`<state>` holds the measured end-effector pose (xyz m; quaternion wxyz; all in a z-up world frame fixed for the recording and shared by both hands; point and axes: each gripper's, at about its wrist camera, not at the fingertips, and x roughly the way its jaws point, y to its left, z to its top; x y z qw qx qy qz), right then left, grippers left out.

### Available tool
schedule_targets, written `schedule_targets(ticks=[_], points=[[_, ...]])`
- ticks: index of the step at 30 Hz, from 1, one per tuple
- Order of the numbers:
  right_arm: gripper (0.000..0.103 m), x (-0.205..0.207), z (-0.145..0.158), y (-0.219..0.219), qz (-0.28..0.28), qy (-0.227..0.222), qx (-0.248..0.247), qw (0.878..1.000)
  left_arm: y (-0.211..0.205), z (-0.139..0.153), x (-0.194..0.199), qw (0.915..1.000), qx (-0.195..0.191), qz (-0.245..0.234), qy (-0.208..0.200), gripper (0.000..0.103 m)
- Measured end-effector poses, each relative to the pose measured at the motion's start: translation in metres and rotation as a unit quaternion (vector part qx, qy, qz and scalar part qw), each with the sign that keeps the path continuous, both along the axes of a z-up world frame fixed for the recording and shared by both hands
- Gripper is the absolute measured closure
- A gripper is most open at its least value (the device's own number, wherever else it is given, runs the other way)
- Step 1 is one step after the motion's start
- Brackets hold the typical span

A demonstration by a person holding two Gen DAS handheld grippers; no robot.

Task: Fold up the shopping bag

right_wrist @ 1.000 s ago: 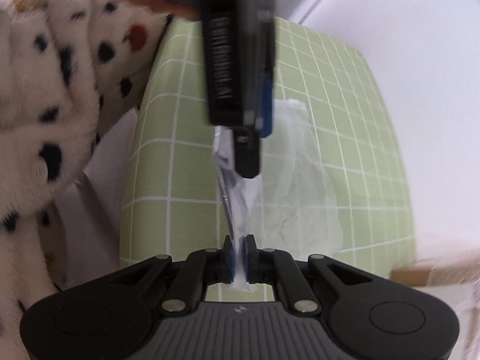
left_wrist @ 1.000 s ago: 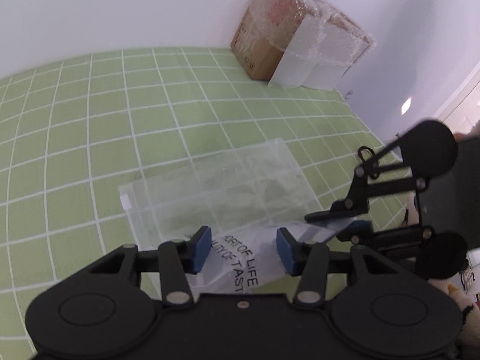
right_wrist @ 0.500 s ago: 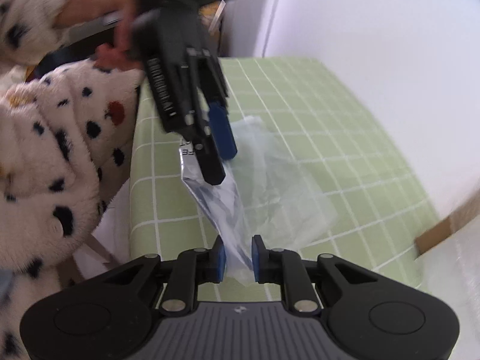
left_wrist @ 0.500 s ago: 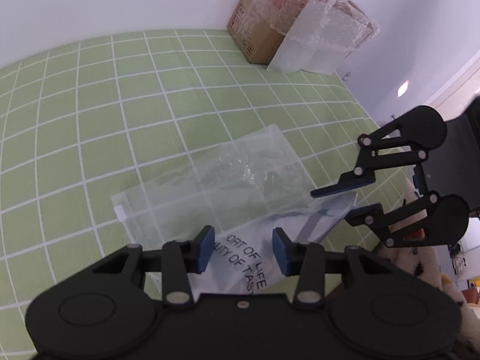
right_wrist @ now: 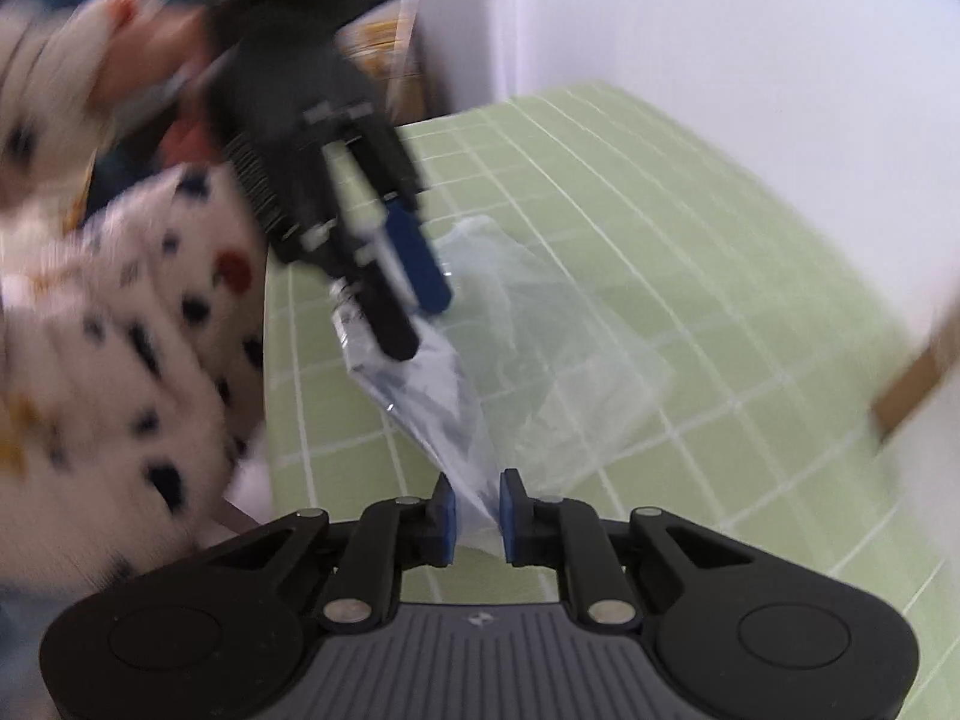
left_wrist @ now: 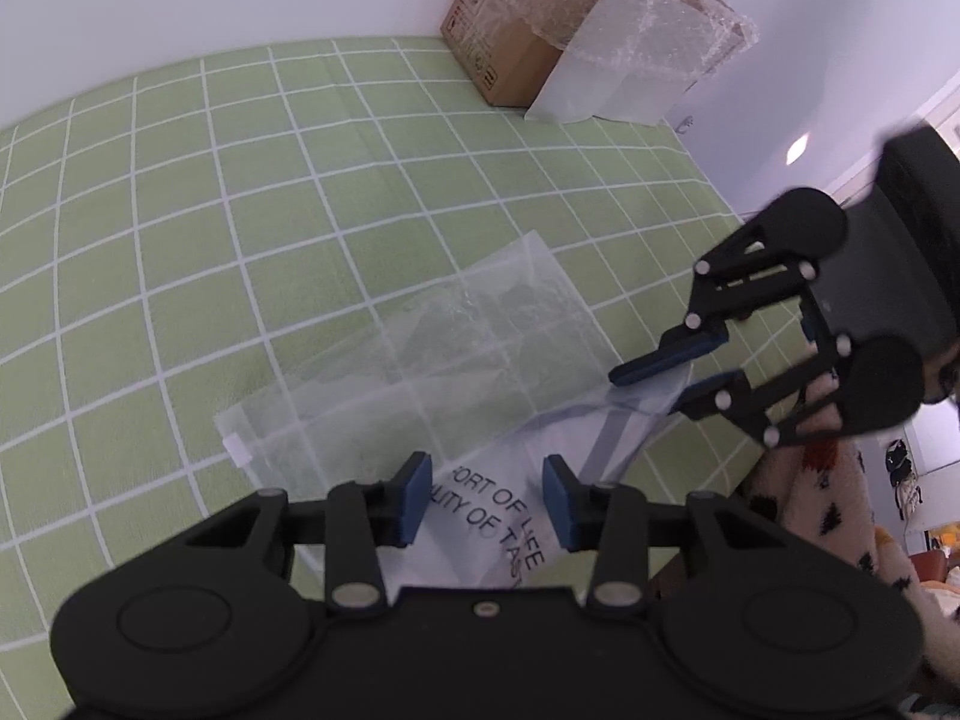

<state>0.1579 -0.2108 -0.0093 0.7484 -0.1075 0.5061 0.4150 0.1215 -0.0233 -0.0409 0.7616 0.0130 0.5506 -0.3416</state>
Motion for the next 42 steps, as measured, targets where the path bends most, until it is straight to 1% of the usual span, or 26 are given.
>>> schedule_targets(ticks=[1, 2, 3, 5, 7, 8, 9, 10, 12, 16, 17, 18, 20, 23, 25, 28, 29, 31, 32, 33, 35, 36, 37, 39, 41, 42], points=[[0.087, 0.01, -0.001, -0.002, -0.023, 0.035, 0.005, 0.999, 0.0, 0.0, -0.001, 1.0, -0.002, -0.007, -0.003, 0.061], [0.087, 0.016, -0.002, -0.002, -0.039, 0.06, 0.006, 0.997, 0.001, 0.0, -0.002, 0.9997, -0.005, -0.021, -0.009, 0.061], [0.087, 0.027, -0.004, -0.002, -0.062, 0.103, 0.008, 0.993, 0.001, 0.001, -0.003, 0.9991, -0.007, -0.04, -0.016, 0.061], [0.087, 0.043, -0.012, -0.001, -0.098, 0.173, 0.005, 0.98, 0.0, 0.002, -0.005, 0.9971, -0.017, -0.071, -0.021, 0.061], [0.088, 0.056, -0.022, -0.001, -0.134, 0.234, 0.001, 0.963, -0.002, 0.005, -0.008, 0.9943, -0.02, -0.099, -0.033, 0.059], [0.088, 0.062, -0.026, -0.003, -0.153, 0.264, 0.001, 0.952, -0.004, 0.008, -0.011, 0.9926, -0.017, -0.112, -0.043, 0.053], [0.088, 0.066, -0.029, -0.005, -0.163, 0.284, 0.001, 0.945, -0.005, 0.01, -0.013, 0.9906, -0.015, -0.125, -0.054, 0.048], [0.088, 0.069, -0.031, -0.006, -0.168, 0.294, 0.001, 0.941, -0.007, 0.013, -0.015, 0.9883, -0.012, -0.138, -0.064, 0.041], [0.088, 0.071, -0.032, -0.005, -0.171, 0.302, 0.0, 0.938, -0.01, 0.017, -0.02, 0.9829, -0.007, -0.163, -0.085, 0.04], [0.088, 0.069, -0.032, -0.003, -0.167, 0.304, -0.004, 0.938, -0.016, 0.027, -0.029, 0.9687, 0.004, -0.214, -0.126, 0.04], [0.088, 0.068, -0.033, -0.003, -0.169, 0.306, -0.004, 0.937, -0.018, 0.029, -0.031, 0.9644, 0.007, -0.227, -0.136, 0.041], [0.088, 0.068, -0.034, -0.003, -0.172, 0.309, -0.003, 0.935, -0.019, 0.027, -0.033, 0.9615, 0.006, -0.243, -0.128, 0.041], [0.088, 0.069, -0.035, -0.003, -0.174, 0.31, -0.002, 0.935, -0.022, 0.025, -0.037, 0.9532, 0.018, -0.266, -0.143, 0.042], [0.088, 0.07, -0.036, -0.003, -0.176, 0.311, 0.0, 0.934, -0.021, 0.023, -0.045, 0.9438, 0.05, -0.278, -0.172, 0.052], [0.088, 0.069, -0.039, -0.003, -0.178, 0.314, 0.003, 0.933, -0.014, 0.022, -0.044, 0.9493, 0.048, -0.259, -0.172, 0.065], [0.088, 0.069, -0.042, -0.006, -0.186, 0.321, 0.011, 0.929, -0.003, 0.019, -0.039, 0.9607, 0.038, -0.227, -0.155, 0.07], [0.088, 0.07, -0.043, -0.007, -0.189, 0.324, 0.014, 0.927, -0.003, 0.018, -0.037, 0.9623, 0.035, -0.223, -0.151, 0.07], [0.088, 0.07, -0.045, -0.01, -0.2, 0.332, 0.021, 0.921, 0.001, 0.015, -0.03, 0.9721, 0.02, -0.198, -0.124, 0.074], [0.088, 0.07, -0.046, -0.011, -0.205, 0.335, 0.023, 0.919, 0.003, 0.013, -0.024, 0.9795, 0.008, -0.174, -0.101, 0.075], [0.088, 0.07, -0.047, -0.012, -0.21, 0.338, 0.026, 0.917, 0.009, 0.01, -0.014, 0.9882, -0.011, -0.137, -0.067, 0.077], [0.088, 0.07, -0.052, -0.02, -0.235, 0.354, 0.043, 0.904, 0.019, 0.005, -0.001, 0.9954, -0.041, -0.085, -0.017, 0.078], [0.088, 0.069, -0.054, -0.024, -0.246, 0.36, 0.053, 0.898, 0.025, -0.001, 0.008, 0.9969, -0.059, -0.047, 0.02, 0.079], [0.088, 0.067, -0.057, -0.029, -0.259, 0.366, 0.066, 0.891, 0.028, -0.005, 0.012, 0.9965, -0.068, -0.026, 0.04, 0.079], [0.087, 0.064, -0.06, -0.039, -0.283, 0.367, 0.09, 0.882, 0.033, -0.011, 0.023, 0.9919, -0.087, 0.018, 0.091, 0.08], [0.085, 0.061, -0.059, -0.044, -0.301, 0.359, 0.109, 0.877, 0.033, -0.013, 0.028, 0.9898, -0.089, 0.029, 0.107, 0.081], [0.085, 0.058, -0.057, -0.046, -0.308, 0.347, 0.122, 0.877, 0.033, -0.013, 0.029, 0.989, -0.09, 0.032, 0.113, 0.081]])
